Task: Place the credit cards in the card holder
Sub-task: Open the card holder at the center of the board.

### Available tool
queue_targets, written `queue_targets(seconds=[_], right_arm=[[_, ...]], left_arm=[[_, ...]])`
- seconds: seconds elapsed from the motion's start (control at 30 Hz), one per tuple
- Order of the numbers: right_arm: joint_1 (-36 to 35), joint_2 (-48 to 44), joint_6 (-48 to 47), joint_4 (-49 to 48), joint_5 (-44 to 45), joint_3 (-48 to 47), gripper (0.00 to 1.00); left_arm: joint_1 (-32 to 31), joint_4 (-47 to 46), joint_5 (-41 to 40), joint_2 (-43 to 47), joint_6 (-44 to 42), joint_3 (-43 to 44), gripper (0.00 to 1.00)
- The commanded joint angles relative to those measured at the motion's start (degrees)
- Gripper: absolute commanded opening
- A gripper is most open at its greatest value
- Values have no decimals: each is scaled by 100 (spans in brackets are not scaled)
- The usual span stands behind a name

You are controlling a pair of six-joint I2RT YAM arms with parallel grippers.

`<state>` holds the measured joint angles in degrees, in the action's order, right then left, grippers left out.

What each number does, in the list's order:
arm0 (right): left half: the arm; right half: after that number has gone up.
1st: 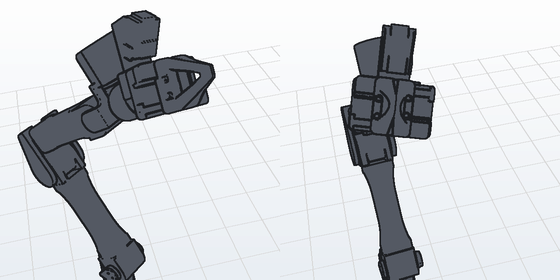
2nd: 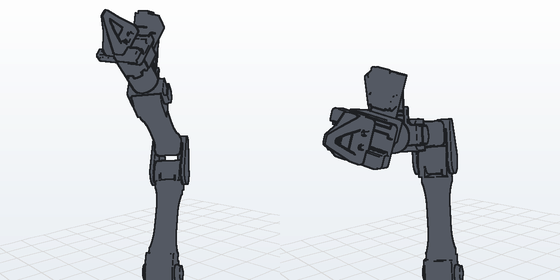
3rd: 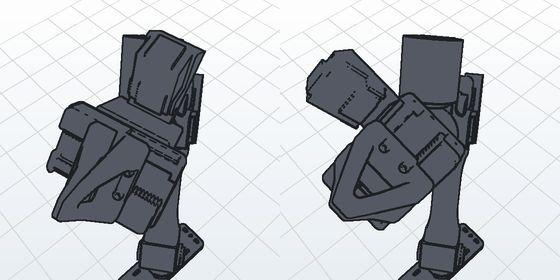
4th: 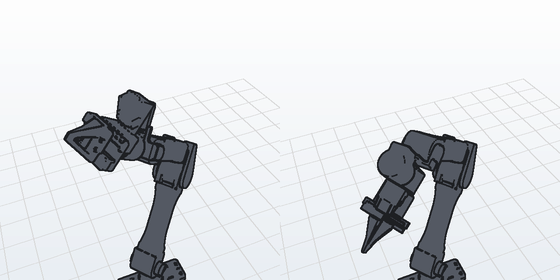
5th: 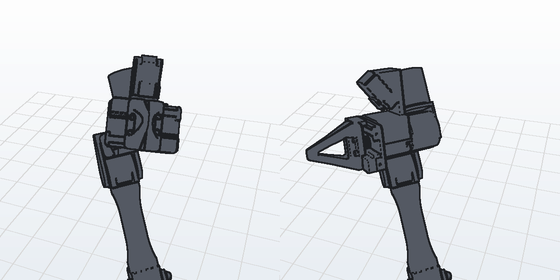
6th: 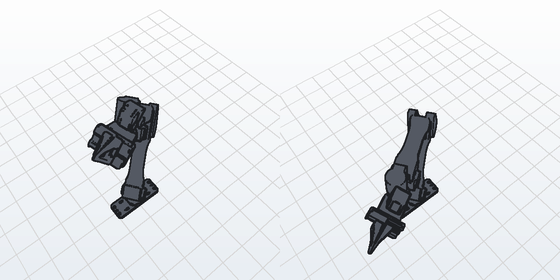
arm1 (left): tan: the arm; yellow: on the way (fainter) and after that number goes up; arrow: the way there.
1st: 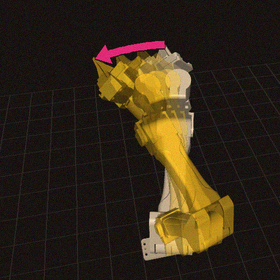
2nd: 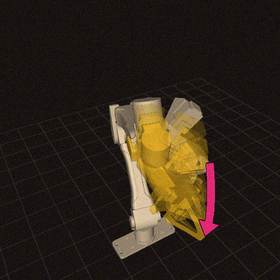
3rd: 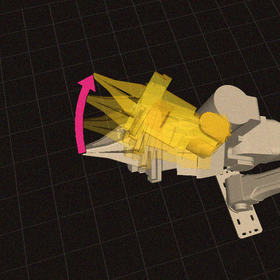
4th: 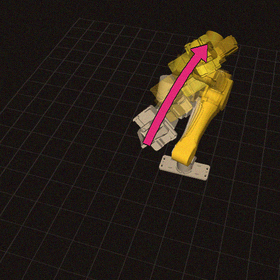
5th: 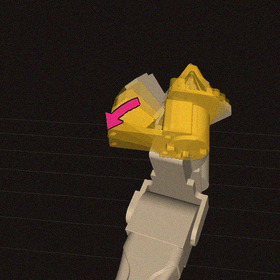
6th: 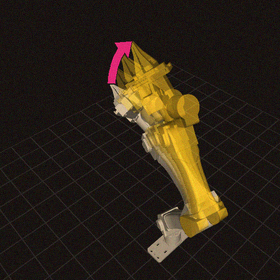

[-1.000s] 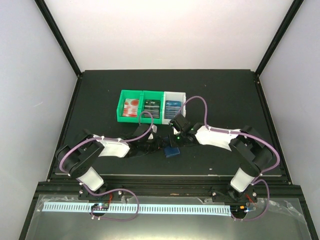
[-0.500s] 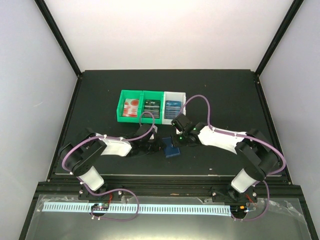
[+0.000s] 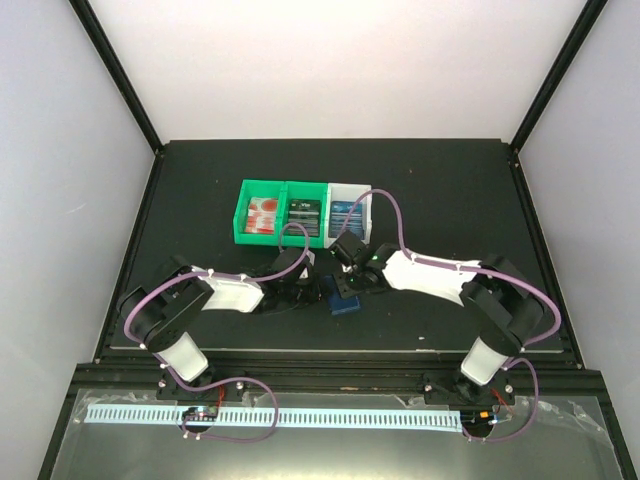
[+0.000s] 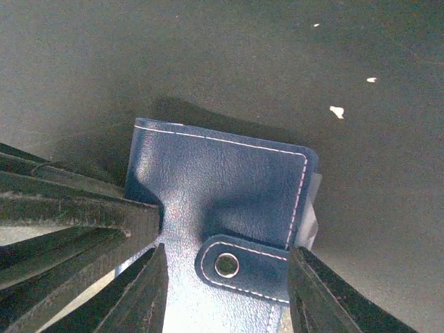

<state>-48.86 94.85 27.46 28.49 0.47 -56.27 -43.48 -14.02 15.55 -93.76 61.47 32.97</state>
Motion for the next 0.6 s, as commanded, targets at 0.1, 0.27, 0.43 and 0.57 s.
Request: queue_targets(seconds=[0.1,0.27,0.43,0.57], right_arm=[[-215,410,-134,175,659,-271,49],[-244,586,-81,258,1044,-310,49],[-241,368,148,493,1705,-185,39],[-241,190,404,724,2213,-98,33]], left_arm=[[-46,446,-111,-205,180,-126,12],[-46,486,-132,-259,309,-136,12],[-46,1040,-410,-289,376,-19,10],[-46,1243,-566,-267,387,-15,10]])
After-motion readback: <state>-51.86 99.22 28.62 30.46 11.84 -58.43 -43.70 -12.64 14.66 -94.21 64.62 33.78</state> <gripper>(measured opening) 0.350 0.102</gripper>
